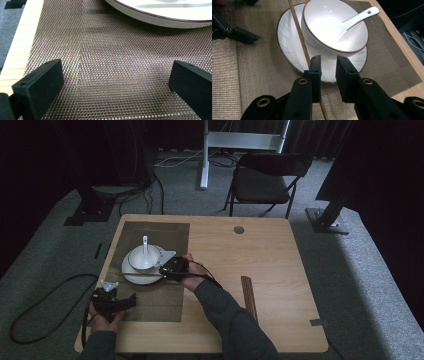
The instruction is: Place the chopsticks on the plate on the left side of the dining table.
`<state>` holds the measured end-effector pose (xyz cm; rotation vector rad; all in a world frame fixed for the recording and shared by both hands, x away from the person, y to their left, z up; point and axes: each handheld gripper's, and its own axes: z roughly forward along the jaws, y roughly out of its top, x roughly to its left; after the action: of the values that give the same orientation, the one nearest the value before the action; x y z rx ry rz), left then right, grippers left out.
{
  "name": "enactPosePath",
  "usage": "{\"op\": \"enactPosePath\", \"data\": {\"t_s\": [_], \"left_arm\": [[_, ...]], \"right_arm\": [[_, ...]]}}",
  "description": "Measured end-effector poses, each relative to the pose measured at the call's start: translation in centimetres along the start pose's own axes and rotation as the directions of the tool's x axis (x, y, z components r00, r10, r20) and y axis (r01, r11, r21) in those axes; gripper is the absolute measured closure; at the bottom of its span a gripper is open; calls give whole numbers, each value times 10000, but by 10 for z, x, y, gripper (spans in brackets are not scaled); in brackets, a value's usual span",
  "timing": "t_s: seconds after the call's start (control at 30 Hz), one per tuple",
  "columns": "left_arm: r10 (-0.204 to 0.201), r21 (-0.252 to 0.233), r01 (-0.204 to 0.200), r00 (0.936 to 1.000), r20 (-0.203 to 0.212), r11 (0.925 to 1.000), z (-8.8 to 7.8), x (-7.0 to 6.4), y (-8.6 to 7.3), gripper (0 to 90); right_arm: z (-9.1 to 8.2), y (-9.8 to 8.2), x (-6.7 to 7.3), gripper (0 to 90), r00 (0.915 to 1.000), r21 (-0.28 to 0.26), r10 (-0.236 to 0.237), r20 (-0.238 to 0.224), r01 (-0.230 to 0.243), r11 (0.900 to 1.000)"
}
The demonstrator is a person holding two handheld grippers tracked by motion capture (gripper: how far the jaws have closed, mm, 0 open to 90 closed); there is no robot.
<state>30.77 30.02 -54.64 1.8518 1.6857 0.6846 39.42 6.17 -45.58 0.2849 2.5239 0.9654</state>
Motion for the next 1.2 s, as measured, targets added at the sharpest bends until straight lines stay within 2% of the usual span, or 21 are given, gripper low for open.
{"op": "enactPosePath", "data": {"t_s": [0.13,0.53,0.9,1.2], "left_arm": [[2,1,-2,10000,0,10000,0,0,0,1],[-2,-1,2,10000,2,10000,0,0,0,1],[1,5,-1,10000,2,10000,0,0,0,1],[3,9,-3,10000,3,10000,0,0,0,1]], "right_arm": [[-9,-3,-2,742,9996,112,140,264,-143,9998],[-30,-6,-2,721,9984,221,329,456,-340,9992],[-51,-8,-2,697,9964,-147,552,641,-544,9984],[-64,-9,0,658,9958,-345,532,739,-508,9981]]}}
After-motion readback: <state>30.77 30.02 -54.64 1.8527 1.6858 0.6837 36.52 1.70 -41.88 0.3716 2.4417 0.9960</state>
